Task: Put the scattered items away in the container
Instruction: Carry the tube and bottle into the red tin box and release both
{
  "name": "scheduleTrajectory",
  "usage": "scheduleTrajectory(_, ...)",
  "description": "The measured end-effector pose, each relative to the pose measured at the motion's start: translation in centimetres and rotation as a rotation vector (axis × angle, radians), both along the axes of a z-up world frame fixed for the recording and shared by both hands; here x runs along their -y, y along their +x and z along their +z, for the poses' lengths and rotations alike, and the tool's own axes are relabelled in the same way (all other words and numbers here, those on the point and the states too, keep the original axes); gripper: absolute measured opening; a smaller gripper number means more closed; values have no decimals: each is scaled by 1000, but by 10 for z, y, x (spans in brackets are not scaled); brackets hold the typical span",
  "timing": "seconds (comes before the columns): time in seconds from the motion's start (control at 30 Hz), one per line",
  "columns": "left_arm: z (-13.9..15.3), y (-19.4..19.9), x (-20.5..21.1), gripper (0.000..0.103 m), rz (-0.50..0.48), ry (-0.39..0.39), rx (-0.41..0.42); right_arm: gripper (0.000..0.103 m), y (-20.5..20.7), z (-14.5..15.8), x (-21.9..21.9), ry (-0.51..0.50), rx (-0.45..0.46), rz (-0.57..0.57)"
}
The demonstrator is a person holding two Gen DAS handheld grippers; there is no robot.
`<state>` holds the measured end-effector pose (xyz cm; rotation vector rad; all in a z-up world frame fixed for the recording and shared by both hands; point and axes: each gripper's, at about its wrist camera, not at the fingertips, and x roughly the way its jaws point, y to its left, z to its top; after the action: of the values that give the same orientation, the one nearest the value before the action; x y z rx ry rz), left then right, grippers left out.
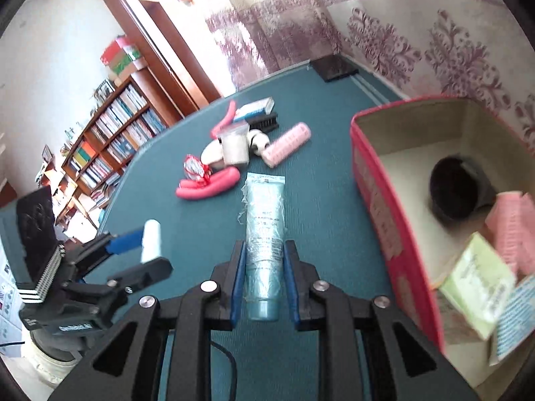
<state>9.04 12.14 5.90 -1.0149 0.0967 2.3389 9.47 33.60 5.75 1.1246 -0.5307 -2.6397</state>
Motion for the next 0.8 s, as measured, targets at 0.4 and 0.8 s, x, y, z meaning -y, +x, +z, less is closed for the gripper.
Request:
scheduleTrajectory(0.4, 28, 3, -58, 71, -128, -18, -68, 24, 63, 56, -45, 259, -165, -259)
scheduleTrajectory(0.8, 48, -9, -140, 71, -273, -19, -105, 24, 76, 37, -93, 262, -114, -353)
